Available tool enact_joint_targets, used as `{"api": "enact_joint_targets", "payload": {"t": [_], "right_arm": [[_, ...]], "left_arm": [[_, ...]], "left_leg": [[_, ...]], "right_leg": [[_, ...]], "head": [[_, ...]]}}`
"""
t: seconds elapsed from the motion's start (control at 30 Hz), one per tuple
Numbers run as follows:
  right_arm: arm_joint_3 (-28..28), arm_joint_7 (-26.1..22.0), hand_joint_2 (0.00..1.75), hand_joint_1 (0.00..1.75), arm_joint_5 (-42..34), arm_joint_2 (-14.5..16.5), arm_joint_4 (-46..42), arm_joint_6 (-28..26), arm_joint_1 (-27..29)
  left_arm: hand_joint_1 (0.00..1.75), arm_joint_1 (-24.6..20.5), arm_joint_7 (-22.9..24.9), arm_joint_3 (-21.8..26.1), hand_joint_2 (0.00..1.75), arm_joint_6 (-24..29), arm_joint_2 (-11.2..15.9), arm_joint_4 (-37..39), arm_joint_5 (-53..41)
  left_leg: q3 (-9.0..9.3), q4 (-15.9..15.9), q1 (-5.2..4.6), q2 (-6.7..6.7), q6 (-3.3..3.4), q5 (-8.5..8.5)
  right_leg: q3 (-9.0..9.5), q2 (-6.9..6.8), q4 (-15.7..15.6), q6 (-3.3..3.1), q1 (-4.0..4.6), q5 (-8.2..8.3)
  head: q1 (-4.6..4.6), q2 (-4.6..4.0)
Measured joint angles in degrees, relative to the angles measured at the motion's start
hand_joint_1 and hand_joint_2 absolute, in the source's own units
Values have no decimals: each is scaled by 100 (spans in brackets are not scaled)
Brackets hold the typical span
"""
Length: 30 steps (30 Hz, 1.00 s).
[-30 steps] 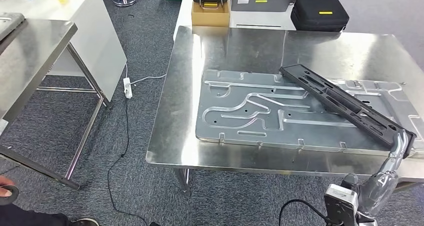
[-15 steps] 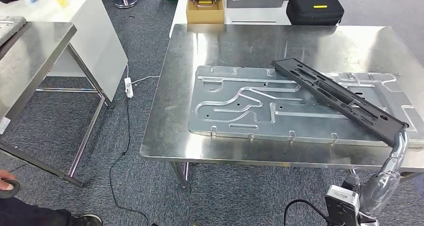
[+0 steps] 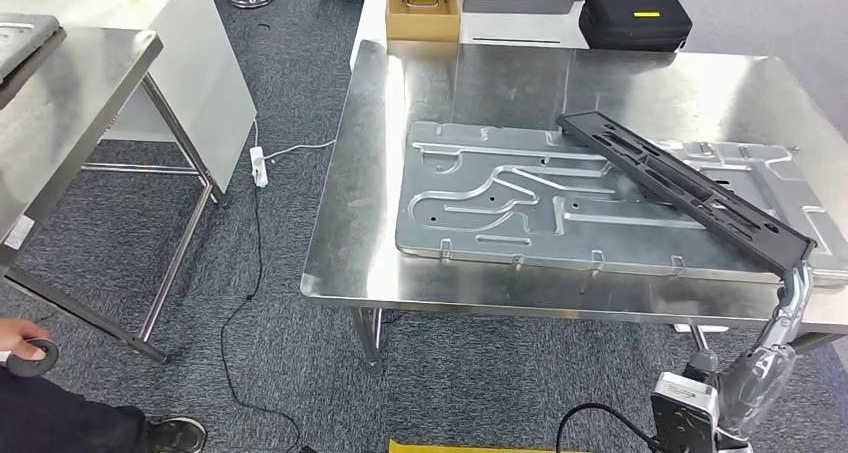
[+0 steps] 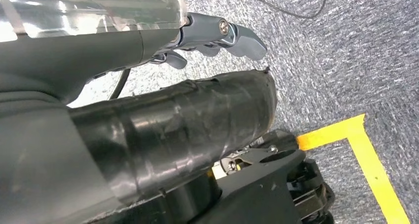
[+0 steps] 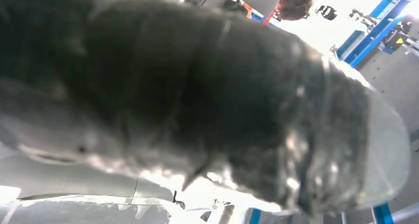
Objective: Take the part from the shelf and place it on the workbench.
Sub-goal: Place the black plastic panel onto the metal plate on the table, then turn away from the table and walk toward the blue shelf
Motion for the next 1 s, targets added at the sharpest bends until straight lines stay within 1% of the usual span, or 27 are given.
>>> {"api": "enact_joint_targets", "payload": {"t": [0.03, 0.07, 0.1, 0.13, 0.2, 0.23, 0.27, 0.3, 0.33, 0.37, 0.4, 0.43, 0.47, 0.53, 0.57, 0.6, 0.63, 0.7, 0.73, 0.77, 0.8, 0.83, 0.87, 0.9, 0.93, 0.97, 1.0], "right_arm": [[0, 1, 0, 0, -1, 0, -1, -1, -1], [0, 1, 0, 0, -2, 0, -5, -1, -2], [0, 2, 0, 0, -3, 0, -8, 1, -2], [0, 2, 0, 0, -6, 0, -11, 3, 0], [0, 2, 0, 0, -14, 0, -14, 12, -2], [0, 2, 0, 0, -19, 0, -15, 16, -5], [0, 2, 0, 0, -21, 0, -15, 21, -8], [0, 2, 0, 0, -23, 0, -16, 23, -9], [0, 2, 0, 0, -25, 0, -16, 25, -9], [0, 2, 0, 0, -26, 0, -16, 25, -8], [0, 2, 0, 0, -29, 0, -16, 25, -7], [0, 2, 0, 0, -32, 0, -16, 25, -7], [0, 2, 0, 0, -35, 0, -16, 25, -7], [0, 2, 0, 0, -38, 0, -17, 23, -7], [0, 1, 0, 0, -38, 0, -17, 22, -8], [0, -1, 0, 0, -37, 0, -18, 22, -10], [0, -2, 0, 0, -36, 0, -19, 21, -10], [-1, -4, 0, 0, -28, 0, -18, 21, -9], [-2, -5, 0, 0, -23, -1, -17, 21, -5], [-3, -5, 0, 0, -18, -1, -17, 21, -3], [-6, -5, 0, 0, -14, -2, -16, 21, 1], [-8, -5, 0, 0, -14, -2, -15, 21, 4], [-10, -5, 0, 0, -13, -2, -14, 21, 7], [-11, -4, 0, 0, -13, -2, -13, 21, 10], [-12, -4, 0, 0, -13, -2, -11, 21, 12], [-13, -4, 0, 0, -13, -2, -11, 21, 13], [-15, -4, 0, 0, -13, -3, -11, 21, 12]], "left_arm": [[0, -3, 2, 0, 0, 2, -3, 0, -1], [0, -6, 3, 0, 0, 4, -7, 0, -3], [0, -8, 3, 0, 0, 6, -9, 0, -4], [0, -11, 2, 0, 0, 7, -9, 0, -5], [0, -11, 1, 0, 0, 8, -8, 0, -5], [0, -11, 1, -1, 0, 8, -8, 0, -5], [0, -11, 2, -1, 0, 8, -7, 0, -6], [0, -11, 2, -2, 0, 8, -7, 0, -7], [0, -10, 3, -1, 0, 7, -7, 0, -7], [0, -8, 3, -1, 0, 7, -7, 0, -8], [0, -7, 3, 0, 0, 7, -7, 0, -8], [0, -6, 3, 0, 0, 7, -7, 0, -8], [0, -6, 4, 0, 0, 7, -7, 0, -8], [0, -17, 5, -1, 0, 7, -6, 0, -9], [0, -25, 4, -1, 0, 8, -5, -1, -10], [0, -30, 4, -2, 0, 8, -5, -1, -12], [0, -32, 5, -2, 0, 8, -4, -1, -12], [0, -22, 10, -1, 0, 7, -5, -1, -12], [0, -22, 12, 0, 0, 7, -7, -1, -12], [0, -25, 14, 1, 0, 7, -9, 0, -12], [0, -30, 14, 1, 0, 7, -11, 0, -12], [0, -33, 14, 1, 0, 6, -11, 0, -12], [0, -32, 14, 1, 0, 5, -10, 0, -12], [0, -28, 15, 1, 0, 5, -10, 0, -12], [0, -25, 15, 1, 0, 4, -10, 0, -12], [0, -23, 15, 1, 0, 3, -10, 0, -12], [0, -22, 15, 1, 0, 1, -10, 0, -12]], "left_leg": [[-22, 33, -11, -2, -18, 3], [-44, 55, -21, -4, -44, 11], [-64, 67, -29, -5, -77, 25], [-80, 69, -36, -5, -116, 45], [-112, 84, -35, -12, -181, 43], [-157, 173, -33, -18, -211, -52], [-241, 370, -25, -24, -239, -226], [-351, 652, -8, -28, -265, -451], [-480, 1021, 3, -28, -289, -685], [-582, 1356, 14, -28, -309, -856], [-608, 1543, 18, -28, -320, -927], [-535, 1538, 20, -28, -324, -904], [-339, 1287, 20, -27, -317, -781], [196, 455, 10, -29, -273, -519], [373, 143, -3, -29, -243, -441], [458, -32, -19, -30, -213, -410], [454, -70, -36, -30, -183, -403], [421, -102, -35, -20, -110, -308], [398, -128, -26, -10, -66, -251], [368, -153, -15, 1, -24, -190], [325, -162, -8, 12, 5, -138], [266, -155, -10, 15, 24, -99], [205, -139, -13, 17, 29, -62], [141, -120, -16, 18, 24, -30], [82, -100, -17, 19, 16, -3], [32, -75, -16, 19, 4, 17], [-11, -48, -13, 18, -8, 32]], "right_leg": [[209, 1, -377, -29, 13, 121], [338, 2, -634, -61, 25, 187], [373, 5, -741, -96, 41, 200], [357, 8, -744, -128, 56, 224], [317, 6, -774, -209, 35, 290], [294, 0, -796, -254, 19, 330], [260, -7, -817, -295, 4, 375], [220, -14, -821, -320, 4, 411], [166, -18, -816, -335, 7, 445], [110, -20, -806, -336, 12, 478], [55, -22, -795, -331, 15, 509], [1, -22, -780, -323, 16, 541], [-41, -21, -766, -312, 15, 569], [-96, -18, -739, -274, 21, 620], [-110, -17, -730, -246, 26, 644], [-118, -18, -727, -212, 27, 669], [-120, -20, -733, -174, 24, 698], [-131, -18, -740, -94, 9, 737], [-160, -13, -689, -64, 3, 671], [-224, -7, -536, -40, 0, 511], [-321, -3, -271, -24, -9, 270], [-441, -2, 83, -6, -8, 0], [-546, -1, 447, 11, -9, -216], [-589, -1, 697, 25, -12, -323], [-535, -2, 764, 34, -15, -321], [-362, -2, 590, 35, -20, -220], [-100, -3, 242, 31, -27, -77]], "head": [[0, 0], [-2, 0], [-2, 0], [-3, 0], [-3, 0], [-7, 0], [-11, 0], [-15, 0], [-18, 0], [-18, 0], [-17, 0], [-18, 0], [-18, 0], [-19, 0], [-17, 0], [-16, 0], [-15, 0], [-15, 0], [-12, 0], [-10, 0], [-9, 0], [-7, 0], [-8, 0], [-8, 0], [-8, 0], [-8, 0], [-8, 0]]}}
